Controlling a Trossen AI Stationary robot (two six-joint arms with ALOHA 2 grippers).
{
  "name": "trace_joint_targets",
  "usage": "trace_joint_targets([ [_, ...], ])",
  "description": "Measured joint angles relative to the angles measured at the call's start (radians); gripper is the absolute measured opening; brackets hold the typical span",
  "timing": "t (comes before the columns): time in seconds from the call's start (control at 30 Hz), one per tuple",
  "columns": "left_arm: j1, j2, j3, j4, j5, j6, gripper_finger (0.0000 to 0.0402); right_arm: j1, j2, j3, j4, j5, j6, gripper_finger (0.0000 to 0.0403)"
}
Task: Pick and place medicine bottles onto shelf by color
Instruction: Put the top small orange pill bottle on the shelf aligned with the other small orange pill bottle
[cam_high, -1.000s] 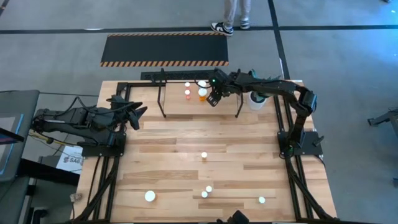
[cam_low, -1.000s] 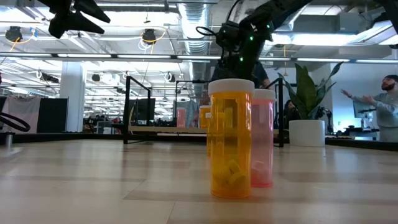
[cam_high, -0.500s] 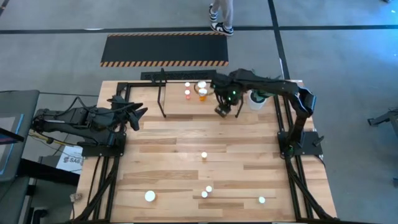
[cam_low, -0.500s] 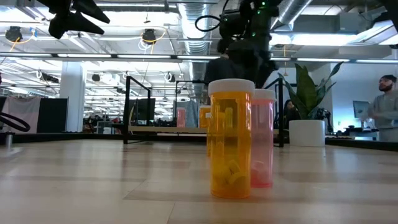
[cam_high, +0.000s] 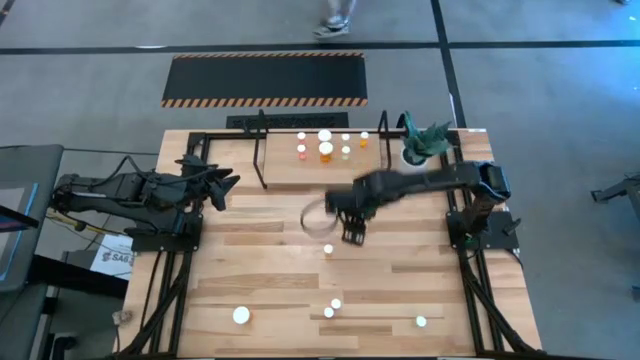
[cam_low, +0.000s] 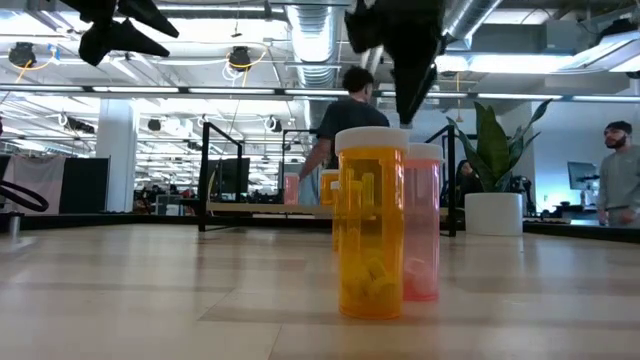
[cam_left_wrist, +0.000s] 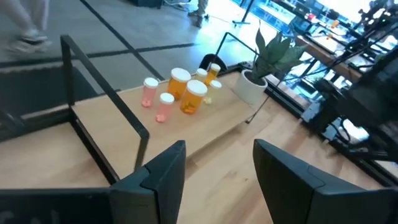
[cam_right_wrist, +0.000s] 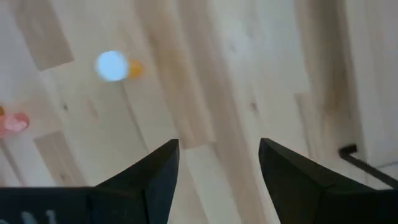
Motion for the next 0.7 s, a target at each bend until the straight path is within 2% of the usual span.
trace_joint_targets([
  [0.1,0.000,0.018,0.000,0.000,0.024,-0.058,0.0174,0.114,-0.006,-0.071,0.008,0.104,0.103,0.0245],
  [0.2,0.000,0.043,0.000,0.008,0.087,-0.133,0.0174,0.235,-0.045,-0.213,0.046,0.145,0.256,0.0245],
  [0.27,0.000,0.063,0.000,0.010,0.141,-0.163,0.0174,0.306,-0.096,-0.340,0.133,0.133,0.330,0.0245],
  [0.37,0.000,0.096,0.000,0.009,0.205,-0.184,0.0174,0.380,-0.188,-0.508,0.254,0.025,0.370,0.0245],
  [0.47,-0.001,0.124,0.000,0.015,0.246,-0.186,0.0174,0.416,-0.258,-0.605,0.305,-0.079,0.447,0.0245],
  [0.6,-0.001,0.166,0.000,0.016,0.260,-0.186,0.0174,0.413,-0.332,-0.632,0.470,0.032,0.570,0.0245],
  [0.7,-0.001,0.184,0.000,0.016,0.260,-0.186,0.0174,0.388,-0.332,-0.642,0.660,0.074,0.592,0.0245],
])
